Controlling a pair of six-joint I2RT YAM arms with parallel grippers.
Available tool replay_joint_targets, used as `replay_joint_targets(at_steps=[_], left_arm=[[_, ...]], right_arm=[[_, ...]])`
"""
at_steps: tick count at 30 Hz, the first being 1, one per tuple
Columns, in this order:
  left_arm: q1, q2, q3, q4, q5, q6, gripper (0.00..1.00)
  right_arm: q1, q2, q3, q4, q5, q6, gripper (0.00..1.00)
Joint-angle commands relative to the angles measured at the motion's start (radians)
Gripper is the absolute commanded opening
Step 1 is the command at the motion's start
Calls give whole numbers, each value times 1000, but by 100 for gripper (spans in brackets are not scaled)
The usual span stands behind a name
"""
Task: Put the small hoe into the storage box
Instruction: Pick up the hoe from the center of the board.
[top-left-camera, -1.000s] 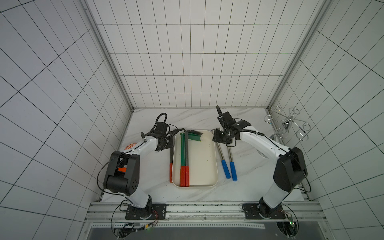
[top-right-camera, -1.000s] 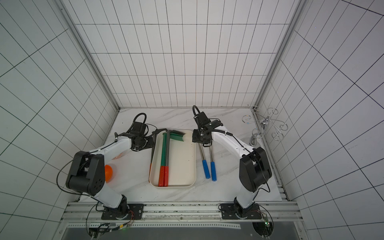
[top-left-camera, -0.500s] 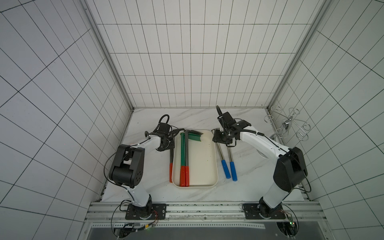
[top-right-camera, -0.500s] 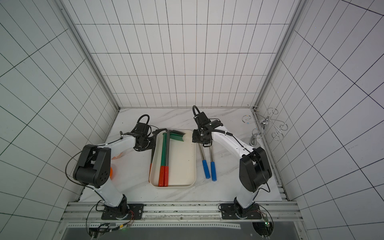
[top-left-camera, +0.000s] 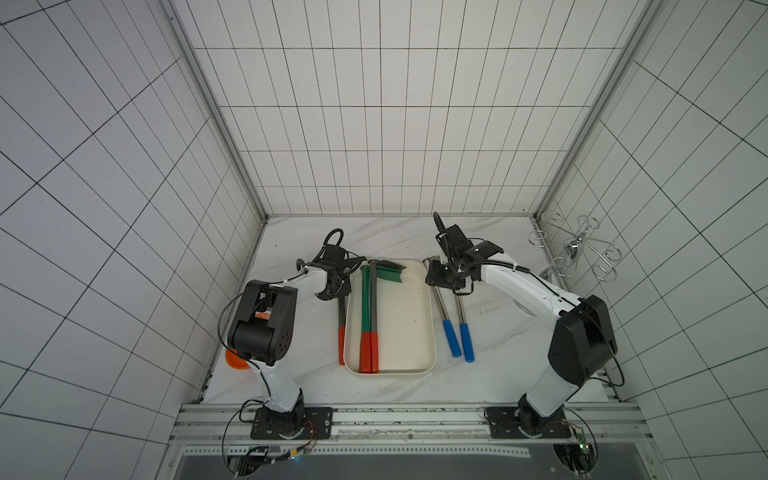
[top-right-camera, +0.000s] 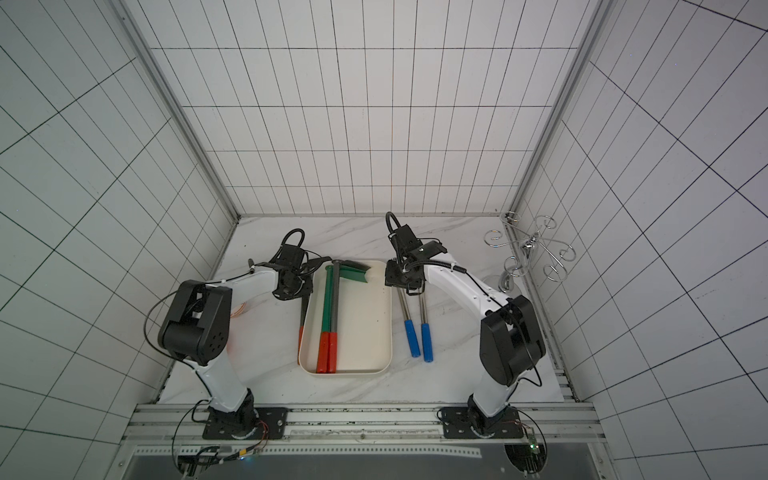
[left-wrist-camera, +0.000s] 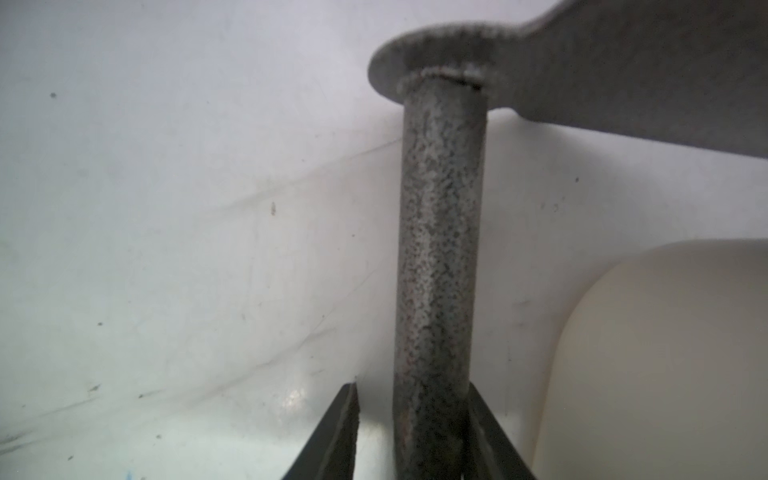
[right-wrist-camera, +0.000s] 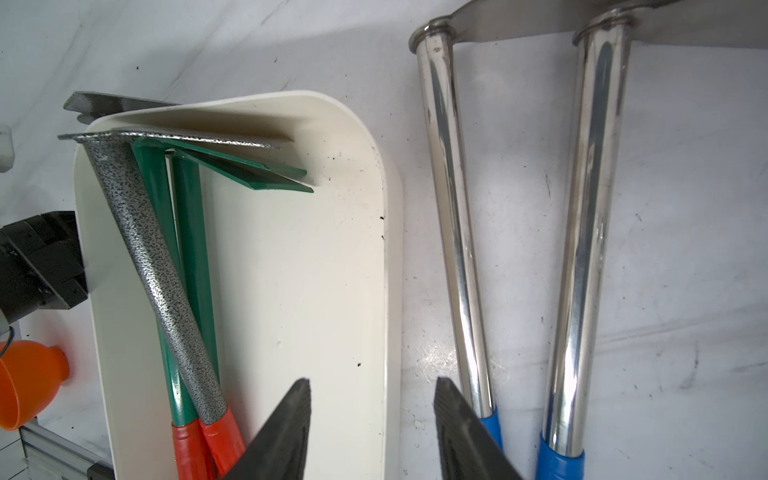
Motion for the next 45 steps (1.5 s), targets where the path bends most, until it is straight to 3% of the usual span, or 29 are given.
replay_joint_targets(at_steps=[1,12,21,25,28,35,45], left_arm=[[-5,21,17,7,-26,-11,36],[7,-16,47,-32,-51,7,15],[50,-196,157,-208,-134,50,0],[50,-263,245,-315,-147,64,0],[40,-302,303,-372,-97,76,0],[-149,-323,404,-468,-109,43,0],[-375,-212,446,-468,-168,-28,0]], right_arm=[[-7,-25,-49,-3,2,-7,50],[-7,-25,-46,-3,-2,-8,50],[-7,-42,-56,0,-1,-5,50],[-6,-50,-65,2,1,-2,50],[-8,-59,-75,6,2,1,50],[-8,-76,-99,12,5,8,50],[-8,-96,-117,11,13,12,50]])
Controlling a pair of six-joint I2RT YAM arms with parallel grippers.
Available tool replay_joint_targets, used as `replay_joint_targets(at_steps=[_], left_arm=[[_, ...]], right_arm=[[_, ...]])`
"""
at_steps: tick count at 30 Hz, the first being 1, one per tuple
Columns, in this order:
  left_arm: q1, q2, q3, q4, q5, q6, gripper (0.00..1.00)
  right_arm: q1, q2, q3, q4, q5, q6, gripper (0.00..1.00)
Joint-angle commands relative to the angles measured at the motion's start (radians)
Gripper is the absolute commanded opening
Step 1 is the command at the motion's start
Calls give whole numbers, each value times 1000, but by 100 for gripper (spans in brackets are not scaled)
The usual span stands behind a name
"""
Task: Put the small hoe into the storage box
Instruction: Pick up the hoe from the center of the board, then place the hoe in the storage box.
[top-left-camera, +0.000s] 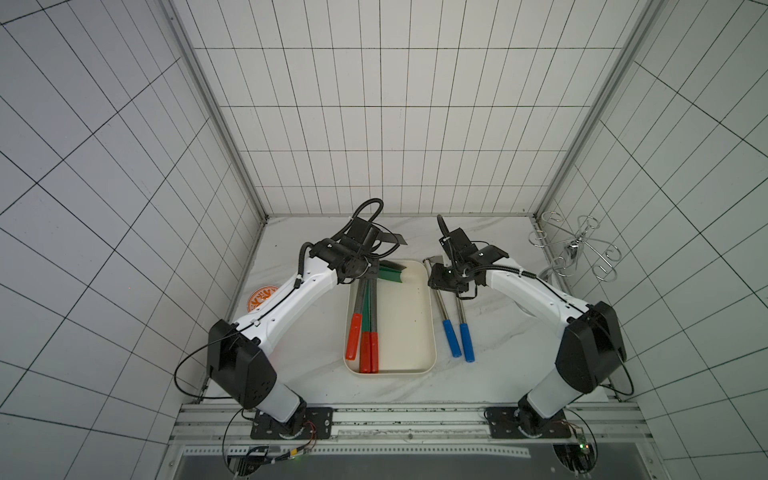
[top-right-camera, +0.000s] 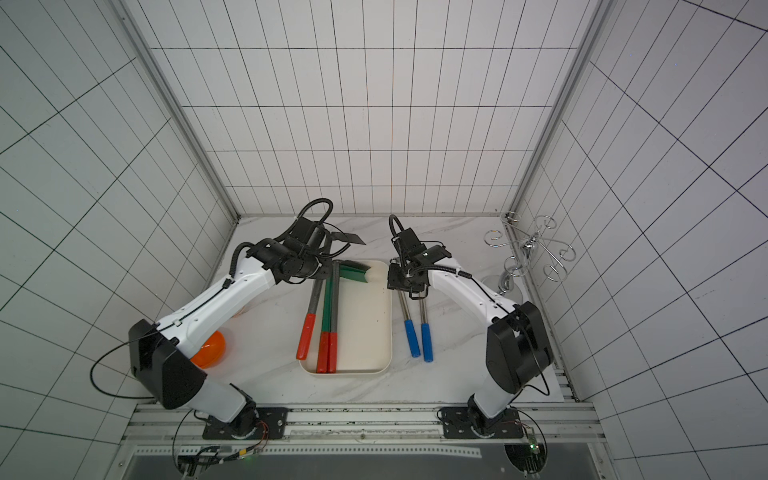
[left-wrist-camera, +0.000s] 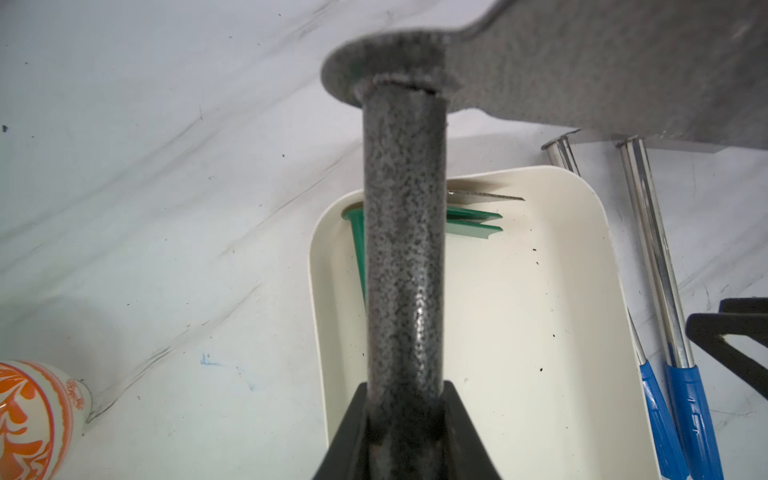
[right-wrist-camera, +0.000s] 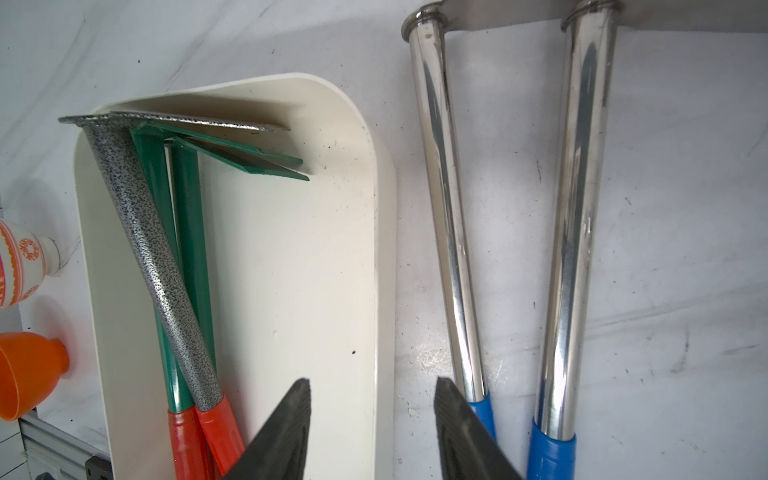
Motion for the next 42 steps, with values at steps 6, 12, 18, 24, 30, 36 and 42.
replay_joint_targets(at_steps=[6,12,18,24,30,36,42], left_arm=[[-94,137,79,-4,-82,-52,0],[-109,220,109,-10,-104,-63,0],[-111,275,123,-19,-129,-96,0],[-117,303,145,-50,-154,-113,0],[-128,288,146,-82,-173,-128,0],[-140,250,119,-102,-187,-155,0],[-139,250,123,-134,-205,-186,0]], right_arm=[[-9,-36,-61,-7,13,11,50],[-12,-39,-69,-6,13,7,50],[-18,-40,-78,-4,11,5,50],[-21,-40,-82,-2,7,4,50],[-22,-40,-89,1,2,1,50],[-23,-42,-95,6,-2,2,50],[-23,-42,-99,9,-5,-1,50]])
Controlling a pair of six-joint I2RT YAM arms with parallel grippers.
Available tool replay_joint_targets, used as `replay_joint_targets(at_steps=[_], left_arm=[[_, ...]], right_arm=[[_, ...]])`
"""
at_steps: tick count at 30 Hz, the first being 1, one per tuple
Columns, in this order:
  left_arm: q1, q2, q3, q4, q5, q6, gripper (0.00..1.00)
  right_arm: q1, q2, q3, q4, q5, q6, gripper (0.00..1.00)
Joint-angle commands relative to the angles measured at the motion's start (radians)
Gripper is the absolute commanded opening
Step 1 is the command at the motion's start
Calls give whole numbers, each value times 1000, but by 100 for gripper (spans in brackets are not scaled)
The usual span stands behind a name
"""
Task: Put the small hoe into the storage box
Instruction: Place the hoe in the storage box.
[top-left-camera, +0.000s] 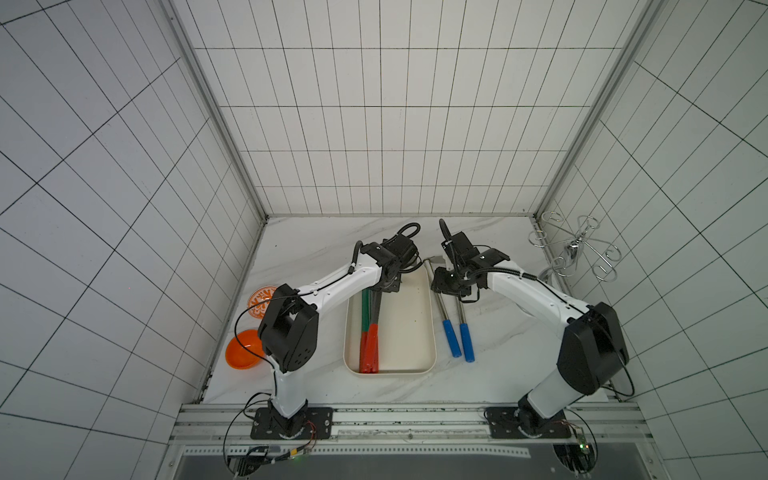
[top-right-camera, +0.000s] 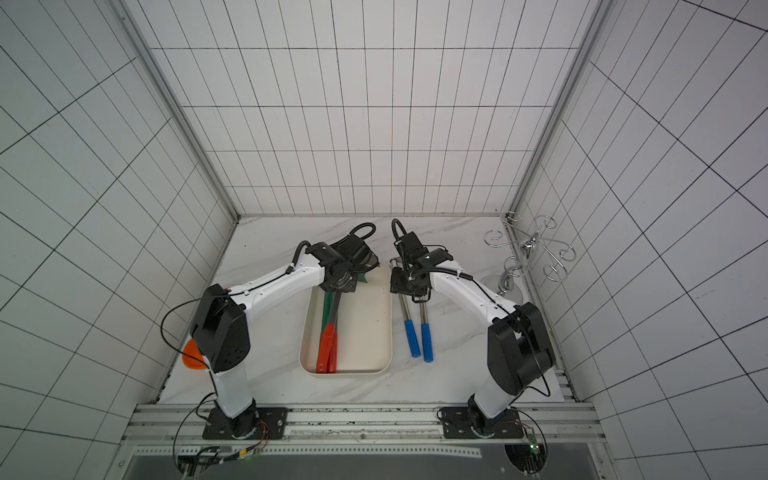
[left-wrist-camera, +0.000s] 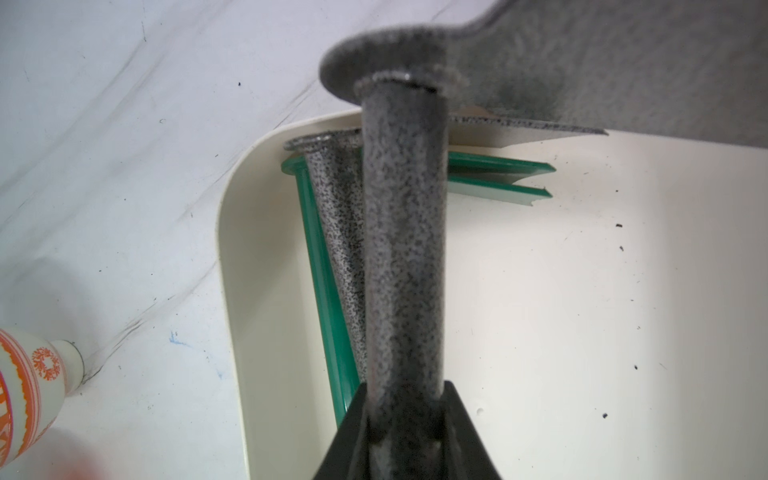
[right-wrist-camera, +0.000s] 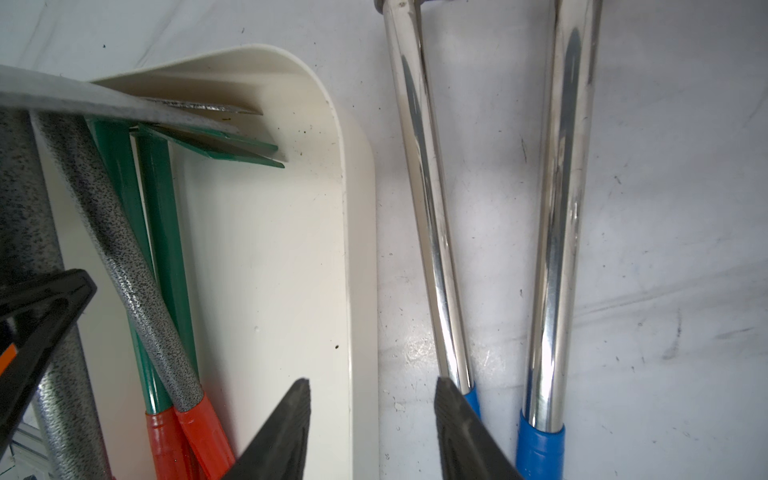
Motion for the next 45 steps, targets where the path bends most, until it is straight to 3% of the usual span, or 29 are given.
replay_joint_targets(at_steps=[1,45], left_arm=[[-6,-43,13,-44,-25,-53,0],[-6,-3,-105,19,-29,-223,0]], right_arm=[[-9,-33,-52,0,-2,-1,50],[-15,-54,-104,29,-17,2,50]])
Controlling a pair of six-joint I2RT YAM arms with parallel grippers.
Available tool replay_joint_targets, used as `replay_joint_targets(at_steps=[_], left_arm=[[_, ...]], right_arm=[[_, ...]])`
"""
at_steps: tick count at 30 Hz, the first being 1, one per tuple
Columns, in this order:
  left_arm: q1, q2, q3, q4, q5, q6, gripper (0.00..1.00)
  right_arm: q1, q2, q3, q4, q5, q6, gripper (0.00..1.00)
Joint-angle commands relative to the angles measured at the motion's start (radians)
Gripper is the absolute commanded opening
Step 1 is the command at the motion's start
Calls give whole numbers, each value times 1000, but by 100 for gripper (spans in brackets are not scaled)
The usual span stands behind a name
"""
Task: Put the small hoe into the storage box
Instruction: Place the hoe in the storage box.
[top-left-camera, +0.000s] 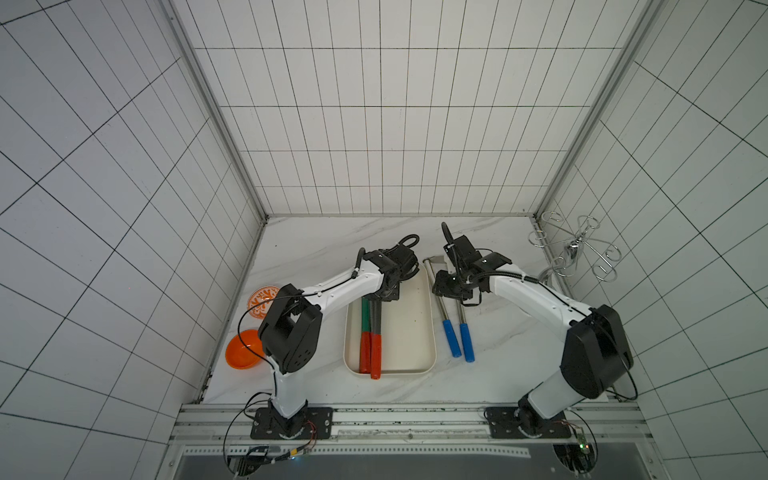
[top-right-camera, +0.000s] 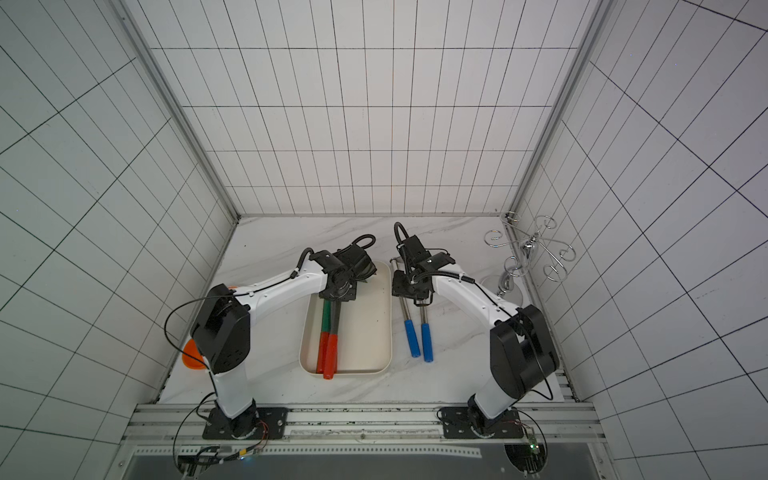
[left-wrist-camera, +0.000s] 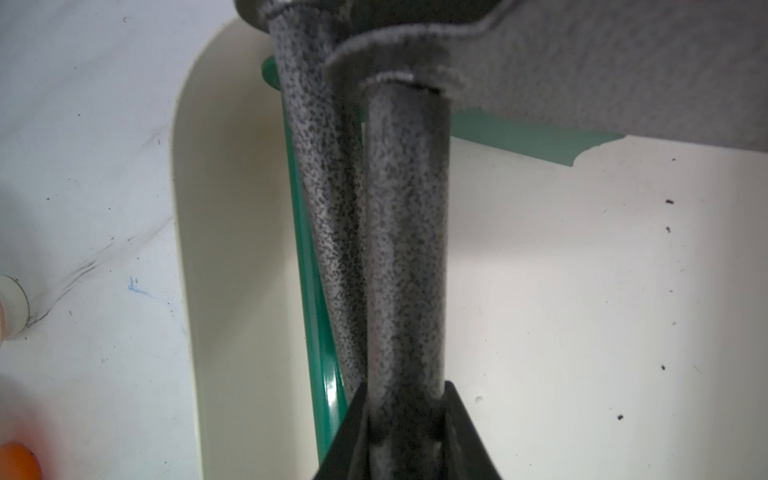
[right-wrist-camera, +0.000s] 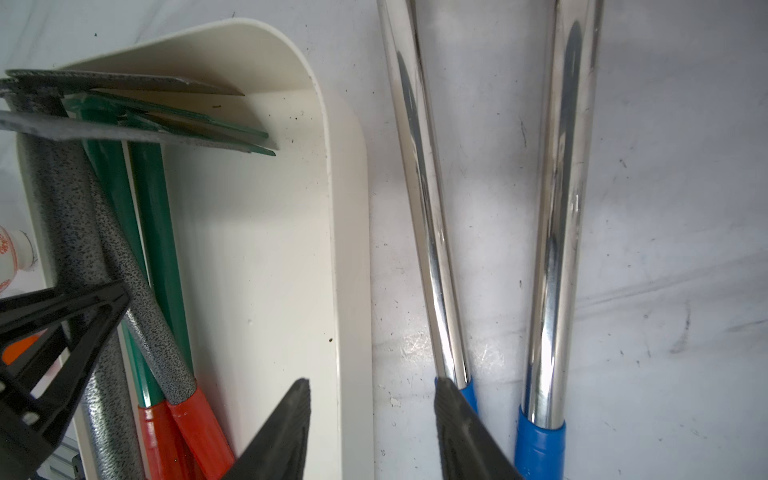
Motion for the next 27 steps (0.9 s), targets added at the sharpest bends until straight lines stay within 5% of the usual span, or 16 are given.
replay_joint_targets(at_steps=[1,27], left_arm=[[8,-1,-13,-3,-48,-81,0],[10,66,43,-12,-86,-116,1]], right_arm=[[-8,-29,-50,-1,-2,3,50],[-8,-23,-52,4,-10,-4,50]])
